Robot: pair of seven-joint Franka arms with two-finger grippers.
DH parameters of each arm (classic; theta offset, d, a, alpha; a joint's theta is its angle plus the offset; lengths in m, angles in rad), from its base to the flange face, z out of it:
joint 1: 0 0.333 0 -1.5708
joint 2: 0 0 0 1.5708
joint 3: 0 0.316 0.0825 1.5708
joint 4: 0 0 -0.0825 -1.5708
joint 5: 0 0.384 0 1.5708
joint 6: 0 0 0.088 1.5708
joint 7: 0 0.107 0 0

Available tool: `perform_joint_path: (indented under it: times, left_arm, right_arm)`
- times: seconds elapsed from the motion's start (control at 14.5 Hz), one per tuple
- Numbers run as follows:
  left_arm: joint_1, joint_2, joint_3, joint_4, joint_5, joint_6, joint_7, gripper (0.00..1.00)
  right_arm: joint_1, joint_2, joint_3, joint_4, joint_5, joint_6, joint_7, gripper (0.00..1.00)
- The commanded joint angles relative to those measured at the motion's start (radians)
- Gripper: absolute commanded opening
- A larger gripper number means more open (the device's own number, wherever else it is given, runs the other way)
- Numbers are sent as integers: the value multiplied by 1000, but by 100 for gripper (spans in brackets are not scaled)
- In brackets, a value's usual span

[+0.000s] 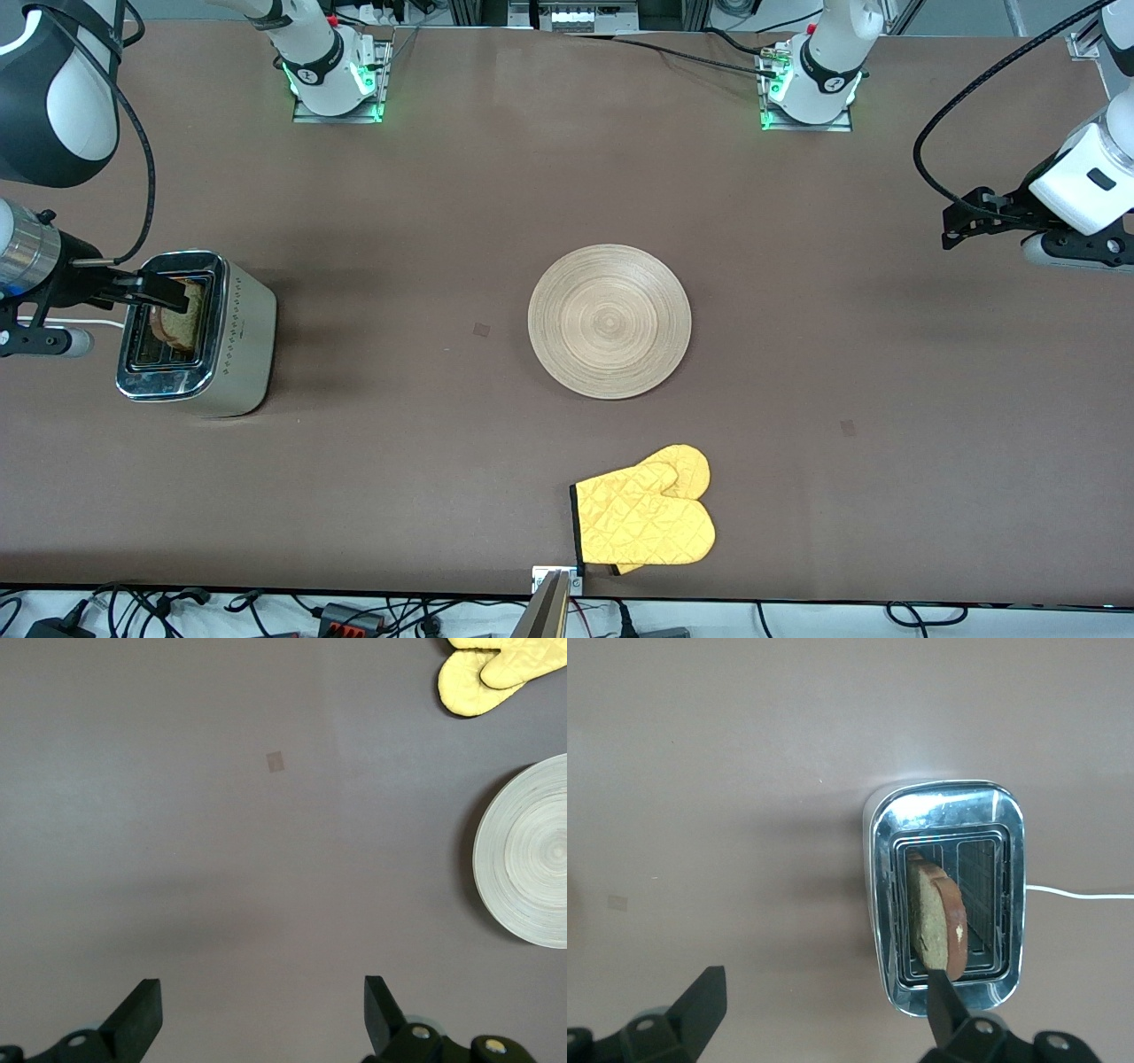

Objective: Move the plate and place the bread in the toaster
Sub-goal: 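Open the right gripper and release the bread in the slot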

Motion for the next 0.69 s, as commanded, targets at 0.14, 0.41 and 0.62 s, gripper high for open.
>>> perform_joint_path:
  times: [0.14, 0.41, 0.62]
  left_arm:
    - [-3, -9, -2, 10, 15, -16, 10, 100]
    - [-3, -9, -2, 10, 15, -16, 10, 100]
    - [-3, -9, -2, 10, 15, -16, 10, 100]
  right_arm:
    - [-275, -82, 312, -1, -59, 20, 24, 100]
    - [-549, -149, 596, -65, -134, 99, 10, 100]
    - [-592, -157, 645, -66, -140, 95, 13, 100]
